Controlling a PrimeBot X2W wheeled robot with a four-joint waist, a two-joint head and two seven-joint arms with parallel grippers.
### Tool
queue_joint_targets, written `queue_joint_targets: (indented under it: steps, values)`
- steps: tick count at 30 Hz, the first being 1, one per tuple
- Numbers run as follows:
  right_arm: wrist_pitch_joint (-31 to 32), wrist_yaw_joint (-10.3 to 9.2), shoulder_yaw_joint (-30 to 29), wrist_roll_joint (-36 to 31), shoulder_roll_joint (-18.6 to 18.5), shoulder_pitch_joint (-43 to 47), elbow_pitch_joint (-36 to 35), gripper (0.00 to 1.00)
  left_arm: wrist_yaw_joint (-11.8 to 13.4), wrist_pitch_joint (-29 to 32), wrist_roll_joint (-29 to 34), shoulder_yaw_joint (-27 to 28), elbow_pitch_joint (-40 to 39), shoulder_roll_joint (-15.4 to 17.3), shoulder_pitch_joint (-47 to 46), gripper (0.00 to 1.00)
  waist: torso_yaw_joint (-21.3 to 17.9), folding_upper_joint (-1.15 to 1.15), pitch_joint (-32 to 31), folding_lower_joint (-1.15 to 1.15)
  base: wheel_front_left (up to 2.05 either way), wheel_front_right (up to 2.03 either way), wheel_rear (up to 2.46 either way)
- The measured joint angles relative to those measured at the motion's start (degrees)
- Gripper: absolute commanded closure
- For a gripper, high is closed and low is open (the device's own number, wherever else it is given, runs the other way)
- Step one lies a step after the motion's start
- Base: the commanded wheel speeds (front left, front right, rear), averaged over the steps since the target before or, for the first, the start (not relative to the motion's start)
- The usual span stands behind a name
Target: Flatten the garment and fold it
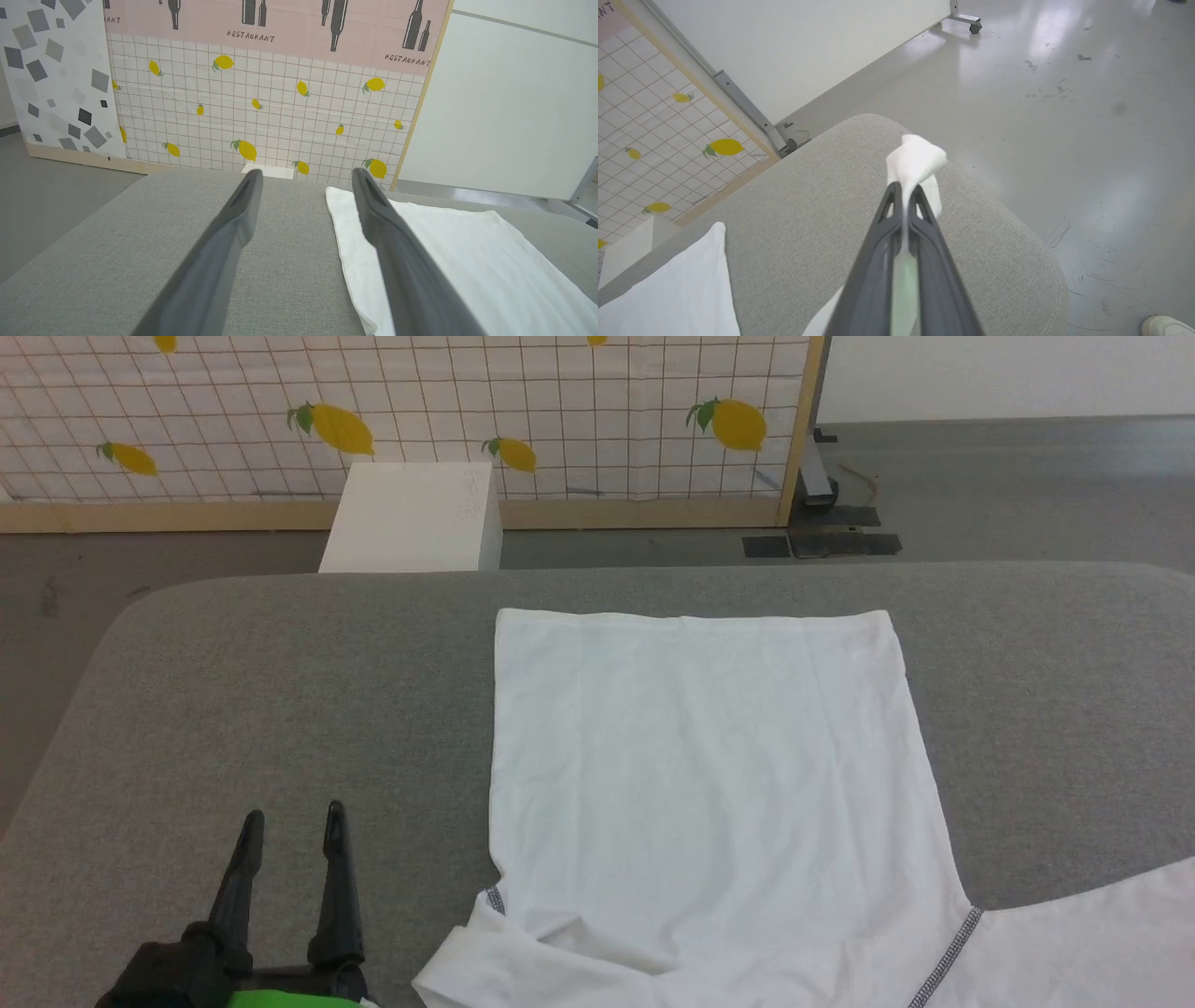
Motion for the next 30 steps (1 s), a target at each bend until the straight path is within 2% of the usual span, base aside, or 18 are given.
queue_joint_targets:
  steps: [10,15,23,30]
  values:
    - [4.4,0.00,14.0,8.9,7.8,6.6,-12.8,1.00,0.2,0.0,0.0,0.1,-0.4,0.2,0.3,0.00,0.8,0.00,-0.7,0.00,0.00,0.00,0.00]
    - [7.8,0.00,25.0,12.3,12.2,12.1,-19.7,1.00,0.2,0.0,-0.1,0.2,-0.6,0.5,0.6,0.00,1.5,0.00,-1.5,0.00,0.00,0.00,0.00]
    - [9.3,0.00,40.4,14.9,13.7,17.7,-24.3,1.00,0.2,0.1,-0.6,0.2,-0.9,0.7,1.2,0.00,3.1,0.00,-2.4,0.00,0.00,0.00,0.00]
    - [5.6,0.00,54.0,18.1,13.8,18.8,-20.9,1.00,0.2,0.4,-1.2,0.0,-0.9,0.7,1.3,0.00,4.9,0.00,-2.8,0.00,0.00,0.00,0.00]
